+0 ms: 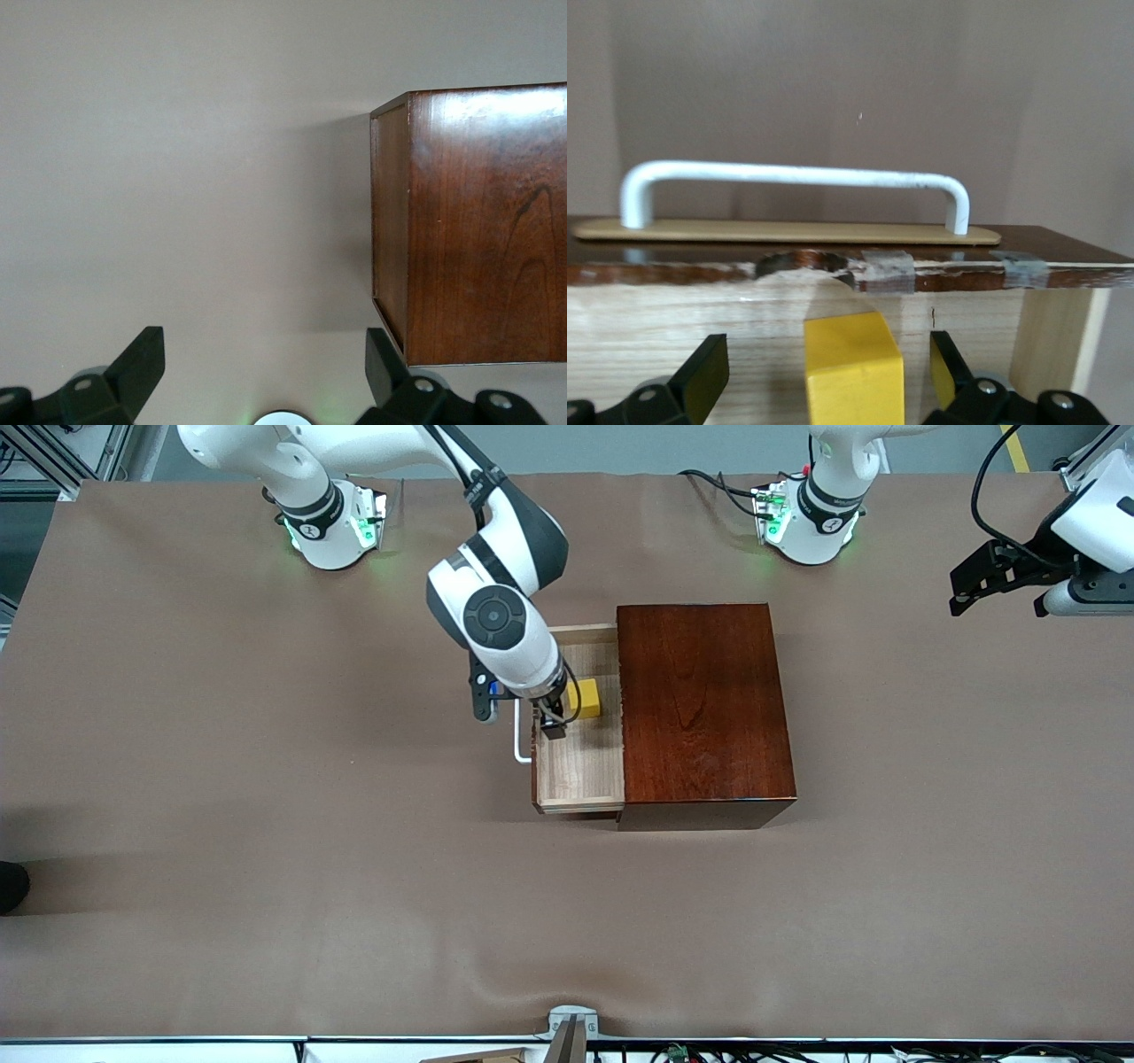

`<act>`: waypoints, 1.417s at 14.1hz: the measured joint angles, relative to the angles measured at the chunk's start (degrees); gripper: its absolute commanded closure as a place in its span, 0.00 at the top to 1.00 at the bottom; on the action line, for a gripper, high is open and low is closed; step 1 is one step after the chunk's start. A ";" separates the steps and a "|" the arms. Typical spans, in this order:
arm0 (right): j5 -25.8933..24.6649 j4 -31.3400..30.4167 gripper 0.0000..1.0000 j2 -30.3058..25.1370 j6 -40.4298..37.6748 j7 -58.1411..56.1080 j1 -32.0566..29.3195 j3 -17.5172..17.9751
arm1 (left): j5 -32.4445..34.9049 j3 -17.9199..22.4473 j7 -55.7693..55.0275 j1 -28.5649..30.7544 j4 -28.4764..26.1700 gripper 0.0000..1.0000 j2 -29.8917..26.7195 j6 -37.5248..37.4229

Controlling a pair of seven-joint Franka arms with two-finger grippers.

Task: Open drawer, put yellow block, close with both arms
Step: 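Lower the cube into the drawer and open the right gripper, then withdraw the right gripper while the left gripper reaches the drawer front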

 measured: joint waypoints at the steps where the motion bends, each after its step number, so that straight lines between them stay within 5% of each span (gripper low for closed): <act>1: 0.00 1.68 1.00 -0.05 -2.34 0.00 -1.06 -0.02 | 0.00 -0.15 -0.01 -0.05 0.05 1.00 0.05 0.00; 7: 0.03 8.60 1.00 -0.59 -8.04 -0.51 -6.03 -0.12 | -0.12 -6.47 -6.95 -0.20 2.29 1.00 2.57 0.10; 14: 0.00 13.68 1.00 -3.24 -20.28 -20.02 -14.97 -0.49 | -0.19 -20.18 -29.66 -1.31 6.59 1.00 10.24 0.51; 20: -0.01 15.77 1.00 -5.07 -23.37 -35.97 -22.07 -0.62 | 5.28 -21.68 -60.17 -18.40 16.47 1.00 27.32 9.21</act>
